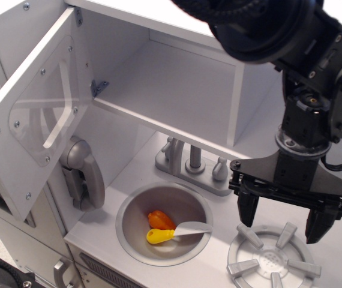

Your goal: Close microwave

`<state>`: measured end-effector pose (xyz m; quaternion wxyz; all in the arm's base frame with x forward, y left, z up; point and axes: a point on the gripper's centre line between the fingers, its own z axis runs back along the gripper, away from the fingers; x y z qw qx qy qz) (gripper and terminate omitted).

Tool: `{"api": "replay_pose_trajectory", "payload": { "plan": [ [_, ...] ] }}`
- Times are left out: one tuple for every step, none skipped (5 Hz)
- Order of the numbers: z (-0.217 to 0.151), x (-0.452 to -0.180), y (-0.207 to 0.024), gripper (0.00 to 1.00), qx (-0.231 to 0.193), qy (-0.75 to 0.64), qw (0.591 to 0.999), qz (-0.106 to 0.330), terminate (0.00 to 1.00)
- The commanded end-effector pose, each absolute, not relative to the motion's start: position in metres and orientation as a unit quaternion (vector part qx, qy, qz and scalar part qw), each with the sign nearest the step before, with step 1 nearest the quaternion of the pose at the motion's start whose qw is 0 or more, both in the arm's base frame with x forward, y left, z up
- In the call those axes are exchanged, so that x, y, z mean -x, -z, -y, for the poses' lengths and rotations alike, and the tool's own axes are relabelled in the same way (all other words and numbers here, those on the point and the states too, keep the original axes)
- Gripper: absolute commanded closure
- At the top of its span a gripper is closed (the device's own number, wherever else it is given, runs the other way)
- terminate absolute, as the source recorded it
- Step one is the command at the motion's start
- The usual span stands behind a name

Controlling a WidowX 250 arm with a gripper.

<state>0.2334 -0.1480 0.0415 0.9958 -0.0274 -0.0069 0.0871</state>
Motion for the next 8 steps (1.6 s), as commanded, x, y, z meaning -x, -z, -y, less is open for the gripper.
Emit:
{"api": "replay_pose_trajectory", "payload": {
  "plan": [
    [0.148, -0.233, -0.041, 0.0, 0.027, -0.087, 0.996, 0.007, 0.0],
    [0.128, -0.23, -0.073, 0.0, 0.023, -0.083, 0.996, 0.035, 0.0],
    [0.095, -0.219, -0.112, 0.0, 0.053, -0.084, 0.994, 0.055, 0.0],
    [0.061, -0.211, -0.14, 0.0, 0.031, -0.098, 0.993, 0.058, 0.0],
    [0.029, -0.205, -0.153, 0.0, 0.024, -0.107, 0.99, 0.083, 0.0],
    [-0.009, -0.203, -0.159, 0.0, 0.015, -0.12, 0.989, 0.089, 0.0],
    [-0.04, -0.198, -0.176, 0.0, 0.031, -0.135, 0.986, 0.097, 0.0],
    [-0.061, -0.198, -0.182, 0.0, 0.028, -0.158, 0.983, 0.086, 0.0]
  ]
}}
